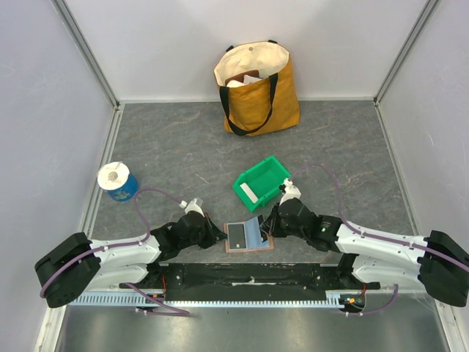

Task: Put the credit cards into the card holder
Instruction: Turn over the card slot in the card holder, then insert the credit card into the card holder.

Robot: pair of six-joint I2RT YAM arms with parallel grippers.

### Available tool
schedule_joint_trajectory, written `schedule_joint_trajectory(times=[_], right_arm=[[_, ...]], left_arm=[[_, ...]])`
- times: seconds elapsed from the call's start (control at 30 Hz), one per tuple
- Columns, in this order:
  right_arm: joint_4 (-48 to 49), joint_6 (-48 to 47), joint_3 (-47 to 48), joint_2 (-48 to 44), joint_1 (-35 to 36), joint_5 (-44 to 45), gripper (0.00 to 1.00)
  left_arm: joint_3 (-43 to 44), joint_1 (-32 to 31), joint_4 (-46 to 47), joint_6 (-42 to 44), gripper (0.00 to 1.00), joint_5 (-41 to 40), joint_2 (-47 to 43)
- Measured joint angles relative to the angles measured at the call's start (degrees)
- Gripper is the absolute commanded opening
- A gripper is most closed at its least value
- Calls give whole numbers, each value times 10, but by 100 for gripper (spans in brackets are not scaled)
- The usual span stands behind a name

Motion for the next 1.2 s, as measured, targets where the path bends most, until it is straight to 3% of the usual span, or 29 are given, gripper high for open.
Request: schedule_joint_trajectory(times=[0.33,0.63,1.2], right_arm=[[59,-3,35,92,45,-29,0],[82,-2,24,51,49,-10,0],[60,10,16,73,49,35,0]], left_arm=[[0,0,9,0,2,3,8],[0,0,11,0,2,4,8],[0,0,11,0,2,4,6]])
